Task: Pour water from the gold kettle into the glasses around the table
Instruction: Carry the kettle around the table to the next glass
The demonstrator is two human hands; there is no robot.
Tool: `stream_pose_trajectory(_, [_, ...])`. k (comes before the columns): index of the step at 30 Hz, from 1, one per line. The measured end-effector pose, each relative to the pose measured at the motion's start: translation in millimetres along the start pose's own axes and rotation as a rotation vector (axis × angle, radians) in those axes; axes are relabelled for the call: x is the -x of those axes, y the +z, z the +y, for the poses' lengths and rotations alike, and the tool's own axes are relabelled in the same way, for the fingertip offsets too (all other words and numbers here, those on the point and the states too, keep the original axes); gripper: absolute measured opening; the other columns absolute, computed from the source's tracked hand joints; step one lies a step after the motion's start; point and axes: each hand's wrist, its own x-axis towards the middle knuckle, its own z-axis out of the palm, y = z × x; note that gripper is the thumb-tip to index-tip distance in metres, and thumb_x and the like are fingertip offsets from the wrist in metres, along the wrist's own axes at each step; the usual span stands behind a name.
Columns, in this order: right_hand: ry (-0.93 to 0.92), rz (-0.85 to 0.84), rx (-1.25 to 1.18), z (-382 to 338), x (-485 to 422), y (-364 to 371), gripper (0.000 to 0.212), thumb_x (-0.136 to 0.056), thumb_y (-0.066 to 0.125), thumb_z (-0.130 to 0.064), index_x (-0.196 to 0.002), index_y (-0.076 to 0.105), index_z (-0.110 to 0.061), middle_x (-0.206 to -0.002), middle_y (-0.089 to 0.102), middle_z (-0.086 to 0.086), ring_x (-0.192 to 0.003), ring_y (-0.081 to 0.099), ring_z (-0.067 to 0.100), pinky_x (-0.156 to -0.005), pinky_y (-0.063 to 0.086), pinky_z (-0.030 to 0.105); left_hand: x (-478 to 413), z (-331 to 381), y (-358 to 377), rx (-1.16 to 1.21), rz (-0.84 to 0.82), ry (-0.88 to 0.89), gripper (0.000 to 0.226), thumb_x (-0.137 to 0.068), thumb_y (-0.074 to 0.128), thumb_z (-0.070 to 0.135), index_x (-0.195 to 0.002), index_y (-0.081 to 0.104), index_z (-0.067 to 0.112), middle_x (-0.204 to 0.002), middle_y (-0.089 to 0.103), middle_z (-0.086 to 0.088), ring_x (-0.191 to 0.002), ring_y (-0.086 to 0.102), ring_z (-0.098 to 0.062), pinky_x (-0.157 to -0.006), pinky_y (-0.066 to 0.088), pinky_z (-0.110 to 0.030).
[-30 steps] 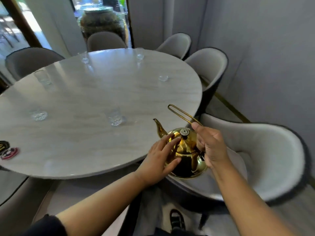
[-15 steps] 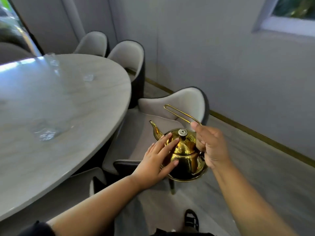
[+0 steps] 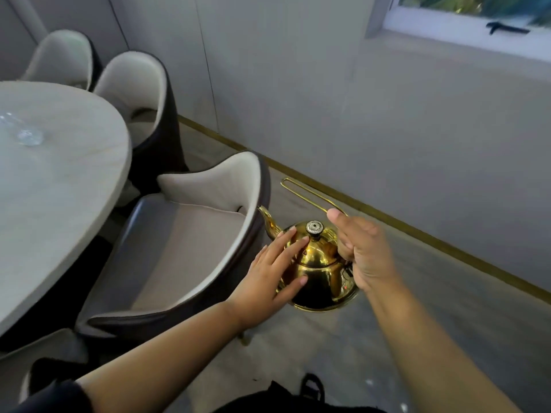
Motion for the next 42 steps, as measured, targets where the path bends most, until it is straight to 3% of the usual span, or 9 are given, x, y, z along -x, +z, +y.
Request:
stream_pose_trajectory(4, [-0.002, -0.044, 0.031, -9, -54, -36, 0.051, -0.076, 0.064, -0.035, -0.035, 0.036, -0.023, -0.035, 0.029, -0.011, -0.036, 0.024, 0.006, -0.044, 0.03, 0.016, -58, 5, 16, 0.012, 0.019, -0.024, 0.058, -0.089, 0.036, 0.058, -0.137, 0.004, 0.06, -0.153, 0.002, 0.023, -0.143, 0.007, -0.007, -0.116, 0.018, -0.05])
stream_pose_trajectory(8, [-0.002, -0.054, 0.034, -12, -115, -58, 0.051, -0.075, 0.066, -0.036, -0.037, 0.035, -0.022, -0.036, 0.029, -0.01, -0.037, 0.023, 0.008, -0.044, 0.028, 0.019, -116, 0, 20, 0.016, 0.025, -0.053, 0.057, -0.092, 0.042, 0.05, -0.14, 0.009, 0.049, -0.152, 0.003, 0.021, -0.139, 0.003, 0.002, -0.118, 0.013, -0.048])
stream_pose_trajectory(16, [0.022, -0.1, 0.017, -10, -253, -60, 0.054, -0.074, 0.071, -0.039, -0.037, 0.038, -0.021, -0.036, 0.031, -0.01, -0.038, 0.025, 0.008, -0.058, 0.035, 0.025, -234, -62, 0, -0.046, 0.051, -0.055, 0.061, -0.091, 0.037, 0.054, -0.144, 0.007, 0.046, -0.156, 0.001, 0.018, -0.145, 0.002, -0.007, -0.118, 0.005, -0.049])
stream_pose_trajectory(20, [0.023, -0.179, 0.007, -19, -337, -41, 0.054, -0.076, 0.072, -0.034, -0.034, 0.04, -0.021, -0.034, 0.032, -0.01, -0.033, 0.029, 0.003, -0.047, 0.037, 0.014, -296, -96, -30, -0.05, 0.082, -0.108, 0.061, -0.09, 0.035, 0.056, -0.142, 0.006, 0.048, -0.155, -0.001, 0.02, -0.145, 0.002, -0.008, -0.118, 0.003, -0.049])
stream_pose_trajectory(24, [0.0, -0.228, -0.023, -25, -395, -23, 0.049, -0.076, 0.064, -0.029, -0.035, 0.038, -0.022, -0.035, 0.029, -0.012, -0.033, 0.023, 0.004, -0.04, 0.03, 0.013, -336, -116, -56, -0.077, 0.115, -0.119, 0.061, -0.089, 0.035, 0.056, -0.142, 0.007, 0.047, -0.153, 0.0, 0.021, -0.145, 0.003, -0.008, -0.118, 0.004, -0.05])
stream_pose_trajectory(27, [0.017, -0.299, -0.039, -26, -459, -8, 0.05, -0.074, 0.069, -0.033, -0.036, 0.038, -0.022, -0.036, 0.029, -0.011, -0.034, 0.021, 0.005, -0.039, 0.026, 0.015, -379, -142, -75, -0.074, 0.174, -0.17, 0.06, -0.09, 0.038, 0.055, -0.143, 0.011, 0.045, -0.152, 0.004, 0.021, -0.142, 0.005, -0.004, -0.118, 0.007, -0.048])
stream_pose_trajectory(34, [0.041, -0.583, 0.02, -30, -602, 36, 0.046, -0.064, 0.069, -0.043, -0.036, 0.039, -0.021, -0.035, 0.03, -0.009, -0.034, 0.024, 0.005, -0.042, 0.029, 0.015, -465, -207, -117, -0.141, 0.332, -0.322, 0.059, -0.089, 0.04, 0.058, -0.141, 0.014, 0.047, -0.154, 0.011, 0.015, -0.144, 0.011, -0.01, -0.118, 0.008, -0.049])
stream_pose_trajectory(39, [0.061, -0.8, 0.076, -35, -687, 86, 0.046, -0.066, 0.068, -0.043, -0.036, 0.041, -0.022, -0.036, 0.032, -0.011, -0.034, 0.026, 0.004, -0.042, 0.032, 0.013, -509, -235, -146, -0.106, 0.457, -0.479, 0.058, -0.092, 0.047, 0.049, -0.14, 0.014, 0.045, -0.149, 0.005, 0.023, -0.134, 0.001, 0.007, -0.117, 0.003, -0.04])
stream_pose_trajectory(42, [0.077, -0.895, 0.076, -32, -725, 123, 0.046, -0.065, 0.068, -0.044, -0.037, 0.04, -0.022, -0.036, 0.032, -0.011, -0.035, 0.026, 0.004, -0.043, 0.032, 0.014, -525, -258, -164, -0.11, 0.512, -0.563, 0.059, -0.093, 0.048, 0.044, -0.139, 0.012, 0.046, -0.148, 0.001, 0.025, -0.132, -0.002, 0.01, -0.116, 0.001, -0.036])
